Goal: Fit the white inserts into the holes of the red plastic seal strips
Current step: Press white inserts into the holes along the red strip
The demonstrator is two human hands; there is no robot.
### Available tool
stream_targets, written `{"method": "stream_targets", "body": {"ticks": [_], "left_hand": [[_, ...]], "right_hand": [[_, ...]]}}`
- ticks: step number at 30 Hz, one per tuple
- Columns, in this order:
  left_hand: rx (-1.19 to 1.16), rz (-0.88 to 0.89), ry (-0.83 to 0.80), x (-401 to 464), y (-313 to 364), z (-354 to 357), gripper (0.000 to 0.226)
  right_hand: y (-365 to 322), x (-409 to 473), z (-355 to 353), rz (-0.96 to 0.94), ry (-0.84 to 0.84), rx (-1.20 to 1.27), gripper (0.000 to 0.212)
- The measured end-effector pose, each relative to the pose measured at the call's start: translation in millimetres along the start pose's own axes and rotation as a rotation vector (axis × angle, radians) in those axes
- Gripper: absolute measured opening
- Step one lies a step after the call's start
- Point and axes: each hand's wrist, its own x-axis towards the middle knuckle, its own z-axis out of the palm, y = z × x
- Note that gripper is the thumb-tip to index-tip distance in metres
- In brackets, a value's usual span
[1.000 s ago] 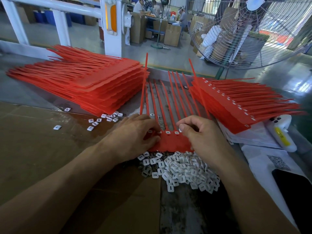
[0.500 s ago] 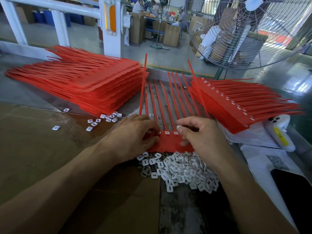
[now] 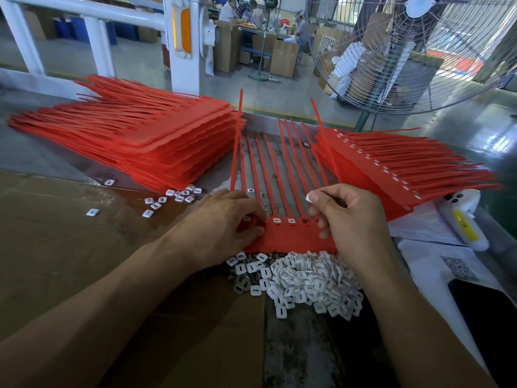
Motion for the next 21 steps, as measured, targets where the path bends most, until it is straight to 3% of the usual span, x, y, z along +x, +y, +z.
{"method": "stream_targets", "body": {"ticks": [10,21], "left_hand": [[-0.002,0.0,0.002,-0.4,0.6,0.4,0.026],[0.001,-0.003,0.005,-0.2,0.4,1.0,0.028]], "right_hand": [[2.4,7.1,-6.3,0.065,0.045,-0.049,0.016],[12.4,10.4,-11.3,0.038,-0.013,-0.367,0.012]]}}
